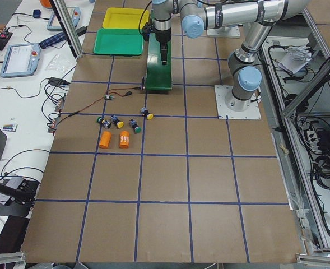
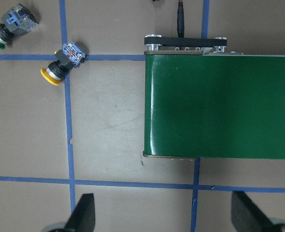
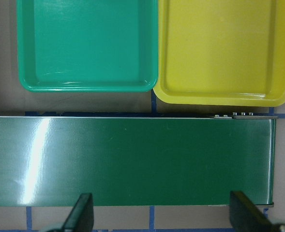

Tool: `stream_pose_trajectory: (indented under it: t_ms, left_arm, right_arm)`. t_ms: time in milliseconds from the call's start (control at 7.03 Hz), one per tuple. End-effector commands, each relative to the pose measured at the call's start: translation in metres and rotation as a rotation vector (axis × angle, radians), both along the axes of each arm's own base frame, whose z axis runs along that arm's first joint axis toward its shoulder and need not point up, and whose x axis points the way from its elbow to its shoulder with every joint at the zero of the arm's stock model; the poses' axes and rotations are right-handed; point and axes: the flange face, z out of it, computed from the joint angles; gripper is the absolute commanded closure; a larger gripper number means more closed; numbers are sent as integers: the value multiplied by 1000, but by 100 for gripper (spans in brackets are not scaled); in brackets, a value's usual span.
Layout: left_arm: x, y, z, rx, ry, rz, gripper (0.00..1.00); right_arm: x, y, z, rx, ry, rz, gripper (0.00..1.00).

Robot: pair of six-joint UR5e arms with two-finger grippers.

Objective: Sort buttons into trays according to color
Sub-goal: 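Move the left gripper among the buttons toward the orange cylinder, then grasp the plain orange cylinder with the left gripper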

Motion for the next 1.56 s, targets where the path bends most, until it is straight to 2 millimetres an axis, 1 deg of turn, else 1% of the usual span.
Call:
stream_pose_trajectory:
  t_ms: [0,142,284,427,569,711,853,995,1138,1280,1422]
  left_arm:
    - [13,-7,-9,-35,-5,36,0]
    - [33,-16,-5,-106,-32,61,0]
    - [62,-20,-8,-105,-38,114,0]
    - [98,-27,-9,-101,-40,135,0]
    - [137,-38,-18,-104,-44,58,0]
    - [175,-62,-42,-144,-64,3,0]
    - [192,-92,-60,-179,-84,-25,0]
    - [208,-125,-72,-179,-81,-26,0]
    - [226,-165,-85,-179,-79,-26,0]
    - [245,-206,-103,-183,-75,-35,0]
    - [256,-232,-108,-194,-77,-37,0]
  right_arm:
    - [0,0,0,0,1,0,0]
    - [0,0,0,0,1,0,0]
    - [0,0,0,0,1,0,0]
    - [2,2,3,-5,-1,4,0]
    - [1,0,0,0,-1,2,0]
    - [-1,-1,0,0,-1,-4,0]
    - [-1,-4,-4,4,-1,-3,0]
    - [-2,-18,-5,-12,-1,-4,0]
    - [-7,-21,6,-44,-3,-15,0]
    - [-8,-22,12,-62,-6,-27,0]
    - [-10,-24,13,-65,-3,-19,0]
